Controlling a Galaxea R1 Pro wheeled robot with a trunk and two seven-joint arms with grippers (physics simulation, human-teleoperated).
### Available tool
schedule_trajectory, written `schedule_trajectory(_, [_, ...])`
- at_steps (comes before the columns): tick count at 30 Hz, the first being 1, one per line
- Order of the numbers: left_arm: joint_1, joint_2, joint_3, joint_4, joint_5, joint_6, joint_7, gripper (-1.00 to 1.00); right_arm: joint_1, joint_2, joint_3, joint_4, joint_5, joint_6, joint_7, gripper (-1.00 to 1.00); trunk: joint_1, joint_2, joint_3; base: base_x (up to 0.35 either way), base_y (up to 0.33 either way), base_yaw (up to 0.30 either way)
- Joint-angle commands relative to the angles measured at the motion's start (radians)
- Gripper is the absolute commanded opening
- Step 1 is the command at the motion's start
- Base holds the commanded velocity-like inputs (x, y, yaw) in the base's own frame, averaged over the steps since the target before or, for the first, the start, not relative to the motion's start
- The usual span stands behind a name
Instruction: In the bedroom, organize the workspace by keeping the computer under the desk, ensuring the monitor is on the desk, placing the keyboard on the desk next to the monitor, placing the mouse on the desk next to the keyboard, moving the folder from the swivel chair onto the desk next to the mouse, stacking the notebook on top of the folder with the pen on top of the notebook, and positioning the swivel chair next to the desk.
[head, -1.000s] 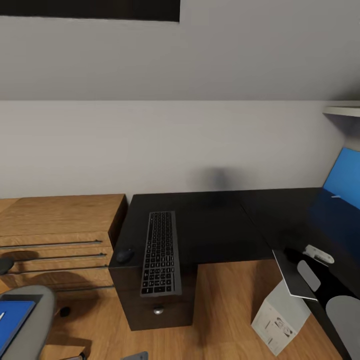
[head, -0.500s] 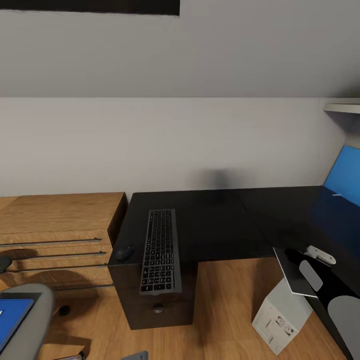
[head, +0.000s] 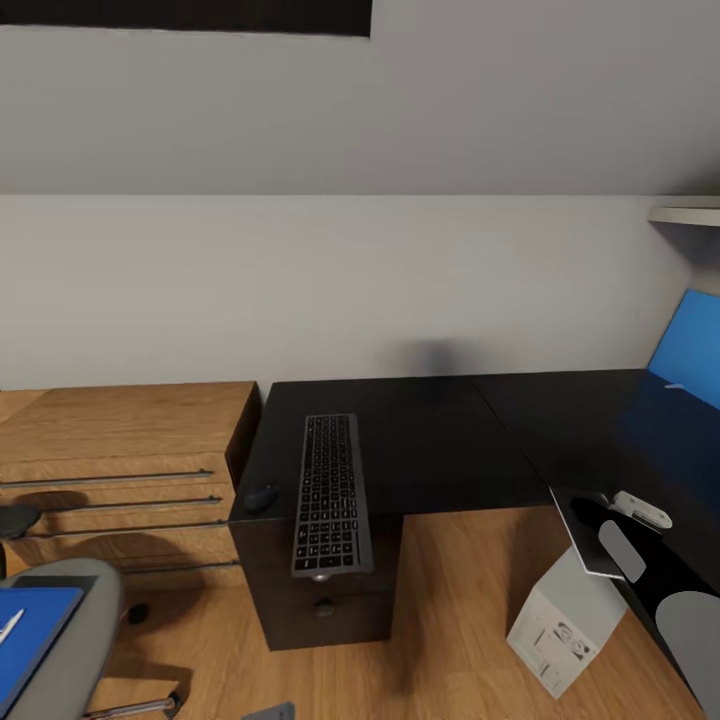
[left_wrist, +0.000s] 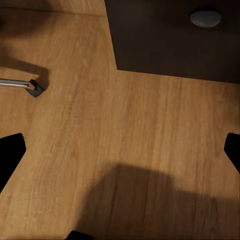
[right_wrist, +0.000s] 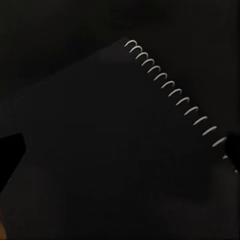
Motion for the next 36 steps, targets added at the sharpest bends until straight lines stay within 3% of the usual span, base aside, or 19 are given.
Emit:
schedule_trajectory(1, [-0.001,0.001,-0.007,0.000,0.010,-0.007,0.006,1.00,0.000,0.000,0.000,-0.003,-0.007,0.005,-0.005,1.00,0.000,-0.001,-0.001,-0.032,0.026,0.000])
schedule_trajectory(14, [-0.001,0.001,-0.007,0.000,0.011,-0.007,0.005,1.00,0.000,0.000,0.000,-0.003,-0.007,0.005,-0.004,1.00,0.000,-0.001,-0.001,-0.003,0.083,0.000])
schedule_trajectory(36, [-0.001,-0.001,-0.007,0.009,0.011,-0.007,0.004,1.00,0.000,0.000,0.000,-0.007,-0.006,-0.005,-0.006,1.00,0.000,-0.001,-0.001,0.052,-0.007,0.000])
